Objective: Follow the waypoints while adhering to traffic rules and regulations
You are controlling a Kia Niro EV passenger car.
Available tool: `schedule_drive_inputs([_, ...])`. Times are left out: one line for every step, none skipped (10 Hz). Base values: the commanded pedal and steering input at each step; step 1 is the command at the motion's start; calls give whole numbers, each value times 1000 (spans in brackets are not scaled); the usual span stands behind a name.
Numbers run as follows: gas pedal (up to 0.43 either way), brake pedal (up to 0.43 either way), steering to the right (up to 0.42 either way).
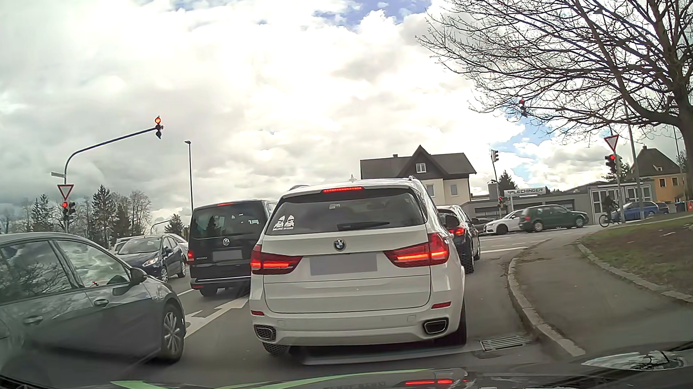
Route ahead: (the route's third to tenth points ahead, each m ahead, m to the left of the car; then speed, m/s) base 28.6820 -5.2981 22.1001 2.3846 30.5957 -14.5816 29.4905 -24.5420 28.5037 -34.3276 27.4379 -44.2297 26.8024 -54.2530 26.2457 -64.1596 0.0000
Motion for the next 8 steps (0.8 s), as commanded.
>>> schedule_drive_inputs([0,323,16])
schedule_drive_inputs([0,323,16])
schedule_drive_inputs([0,323,16])
schedule_drive_inputs([0,323,16])
schedule_drive_inputs([0,323,16])
schedule_drive_inputs([0,323,16])
schedule_drive_inputs([0,323,16])
schedule_drive_inputs([0,323,16])
